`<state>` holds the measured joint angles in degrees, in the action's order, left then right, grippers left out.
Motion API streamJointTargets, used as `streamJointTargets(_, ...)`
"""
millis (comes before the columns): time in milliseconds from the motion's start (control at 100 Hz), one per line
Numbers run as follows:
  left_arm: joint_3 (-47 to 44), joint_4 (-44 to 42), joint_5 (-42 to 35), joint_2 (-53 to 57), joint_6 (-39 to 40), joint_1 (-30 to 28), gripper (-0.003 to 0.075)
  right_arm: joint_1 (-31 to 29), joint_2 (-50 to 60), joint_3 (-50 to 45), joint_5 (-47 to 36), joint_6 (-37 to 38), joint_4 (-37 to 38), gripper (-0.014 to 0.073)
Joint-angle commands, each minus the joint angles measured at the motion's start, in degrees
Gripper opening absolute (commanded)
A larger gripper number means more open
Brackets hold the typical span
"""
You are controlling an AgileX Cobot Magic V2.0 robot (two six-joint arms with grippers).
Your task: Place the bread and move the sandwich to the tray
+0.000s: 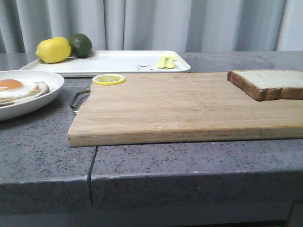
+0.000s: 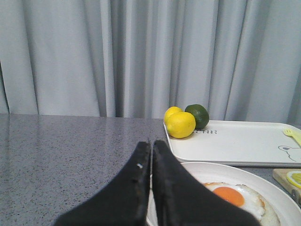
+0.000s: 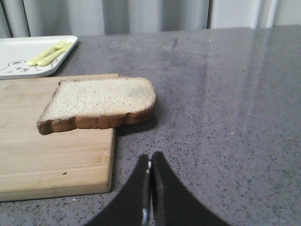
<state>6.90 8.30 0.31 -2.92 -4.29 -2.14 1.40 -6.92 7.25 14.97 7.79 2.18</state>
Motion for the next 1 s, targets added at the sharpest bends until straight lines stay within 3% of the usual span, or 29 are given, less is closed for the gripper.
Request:
streamJointTargets(0, 4.08, 0.28, -2.46, -3.92, 0.47, -0.12, -0.0020, -0.39, -5.31, 5.78, -2.41, -0.01, -0.55, -0.0060)
streamJointTargets(170, 7.01, 0.28, -2.44, -8.65, 0.47, -0.12, -0.0020, -0.39, -10.25, 7.82, -8.91, -0.13, -0.14, -0.0060)
streamJointTargets(340, 8.30, 0.28, -2.65, -11.97, 0.47, -0.12, -0.0020, -0.39, -15.94, 12.37, -4.95, -0.13, -0.05, 0.0001)
streamJointTargets(410, 8.66, 0.28, -2.65, -12.83, 0.47, -0.12, -0.0020, -0.39, -19.18, 15.39, -1.65, -0.13, -0.05, 0.0113)
streamJointTargets(530, 8.76, 0.28, -3.15, -13.22, 0.47, -0.12, -0.0020, -0.39, -24.99, 20.81, 3.31, 0.00, -0.17, 0.0388)
streamJointTargets(600, 8.76, 0.28, -3.68, -13.22, 0.47, -0.12, -0.0020, -0.39, -28.65, 24.00, 4.98, 0.04, -0.22, 0.0475)
streamJointTargets(760, 8.76, 0.28, -4.57, -13.22, 0.47, -0.12, -0.0020, -0.39, -37.36, 30.99, 7.18, 2.63, -0.84, 0.0497)
streamJointTargets(990, 8.76, 0.28, -4.57, -13.22, 0.47, -0.12, -0.0020, -0.80, -52.31, 42.85, 18.23, 6.24, -1.45, 0.0497)
